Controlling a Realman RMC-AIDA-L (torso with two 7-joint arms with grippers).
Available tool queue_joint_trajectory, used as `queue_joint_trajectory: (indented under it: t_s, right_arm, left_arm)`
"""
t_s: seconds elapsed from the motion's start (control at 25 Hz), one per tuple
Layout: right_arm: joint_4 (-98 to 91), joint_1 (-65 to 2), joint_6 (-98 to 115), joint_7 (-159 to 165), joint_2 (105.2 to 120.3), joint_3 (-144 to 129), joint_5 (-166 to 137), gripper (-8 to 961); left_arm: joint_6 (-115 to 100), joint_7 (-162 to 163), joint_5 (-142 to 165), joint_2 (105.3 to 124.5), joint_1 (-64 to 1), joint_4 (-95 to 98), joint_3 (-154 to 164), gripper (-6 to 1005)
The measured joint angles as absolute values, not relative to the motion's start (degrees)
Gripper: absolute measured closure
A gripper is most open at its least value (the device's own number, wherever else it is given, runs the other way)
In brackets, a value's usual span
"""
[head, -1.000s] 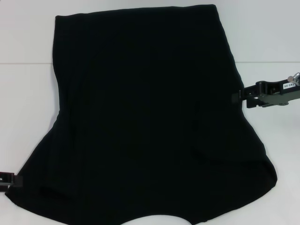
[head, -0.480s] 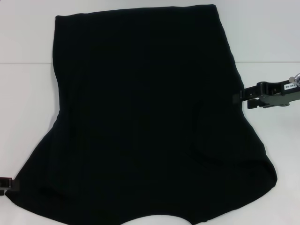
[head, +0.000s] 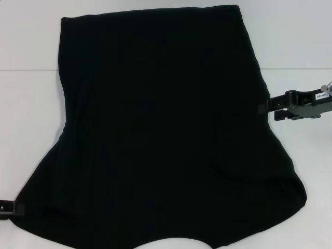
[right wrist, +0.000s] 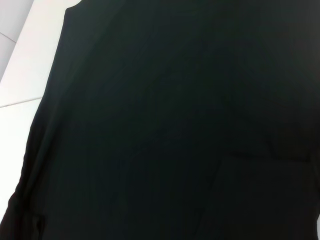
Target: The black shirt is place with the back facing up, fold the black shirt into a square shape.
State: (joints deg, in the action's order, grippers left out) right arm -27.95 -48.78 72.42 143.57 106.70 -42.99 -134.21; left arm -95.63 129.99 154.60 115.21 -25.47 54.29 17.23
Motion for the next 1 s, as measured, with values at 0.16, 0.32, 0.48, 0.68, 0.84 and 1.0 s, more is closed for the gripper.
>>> queue_joint_trajectory:
  t_s: [0.16, 0.32, 0.48, 0.68, 0.84, 1.0]
  right_arm:
    - [-27.95, -48.74, 72.43, 143.59, 106.7, -42.97, -134.21, 315]
    - [-27.95, -48.68, 72.44, 143.61, 106.69, -42.96, -134.2, 315]
    - [-27.95, -48.61, 72.63, 143.62, 106.69, -42.6, -134.16, 316]
    - [-27.95, -48.52, 72.7, 143.61, 106.69, -42.14, -134.12, 316]
    - [-27.95, -48.35, 72.76, 143.61, 106.7, -41.94, -134.12, 316]
    - [-27.95, -48.11, 72.78, 143.61, 106.69, -41.5, -134.11, 316]
  left_arm:
    - [-95.53, 130.02, 154.6, 115.49, -25.35, 54.26, 17.88, 417]
    - [-95.66, 129.98, 154.6, 115.64, -25.27, 54.22, 18.19, 418]
    - [-95.72, 129.95, 154.61, 115.71, -25.38, 53.91, 18.33, 418]
    - [-95.76, 130.07, 154.6, 116.07, -25.62, 53.4, 19.8, 418]
    - [-95.9, 130.13, 154.44, 116.45, -25.91, 53.33, 20.51, 417]
    - [-96.29, 130.01, 154.26, 116.76, -26.24, 53.06, 20.56, 417]
